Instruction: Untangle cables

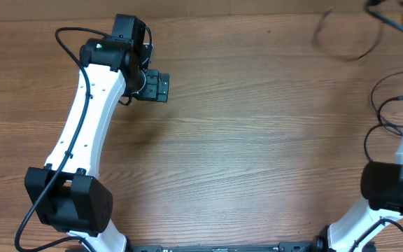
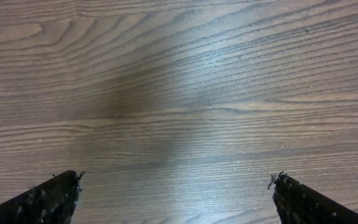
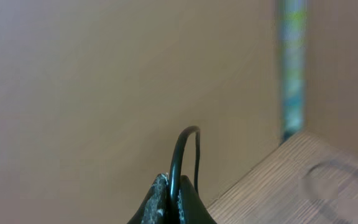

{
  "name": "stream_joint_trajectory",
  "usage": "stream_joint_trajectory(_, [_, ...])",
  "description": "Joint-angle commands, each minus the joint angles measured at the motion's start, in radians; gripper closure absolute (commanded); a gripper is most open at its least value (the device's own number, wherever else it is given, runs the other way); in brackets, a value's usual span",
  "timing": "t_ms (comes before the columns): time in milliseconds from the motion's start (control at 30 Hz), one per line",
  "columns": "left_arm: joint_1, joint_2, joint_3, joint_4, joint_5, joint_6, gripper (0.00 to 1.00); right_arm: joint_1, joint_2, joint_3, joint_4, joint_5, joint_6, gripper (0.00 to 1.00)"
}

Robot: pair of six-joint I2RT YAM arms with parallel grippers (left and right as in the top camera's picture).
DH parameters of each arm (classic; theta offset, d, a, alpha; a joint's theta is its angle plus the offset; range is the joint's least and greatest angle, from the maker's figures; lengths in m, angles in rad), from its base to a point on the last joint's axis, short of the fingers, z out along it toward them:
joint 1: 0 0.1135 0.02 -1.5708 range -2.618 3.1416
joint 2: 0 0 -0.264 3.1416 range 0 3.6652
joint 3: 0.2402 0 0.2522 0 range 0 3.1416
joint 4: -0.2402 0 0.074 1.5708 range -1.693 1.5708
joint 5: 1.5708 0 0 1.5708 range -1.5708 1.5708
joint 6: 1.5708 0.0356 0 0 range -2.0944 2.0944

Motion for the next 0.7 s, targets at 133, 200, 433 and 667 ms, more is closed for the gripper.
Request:
stream_joint_trajectory(133, [-0.006,0.005,-0.010,0.000,0.001,-0.021,0.00,-0.097,0.080,0.005,-0.022,-0.069,-0.084,0.96])
stream_joint_trajectory(200, [-0.006,0.005,-0.010,0.000,0.001,-0.021,0.00,-0.100,0.105,0.005,-0.037,-0.074,-0.084,0.96])
stream_joint_trajectory(433, [-0.006,0.005,-0.010,0.000,0.001,-0.021,0.00,-0.101,0.179,0.005,-0.107,-0.074,-0.083,0.60])
stream_joint_trajectory(667, [-0.006,0.005,-0.010,0.000,0.001,-0.021,0.00,-0.107,0.214,0.005,-0.165,-0.075,-0.082,0.29])
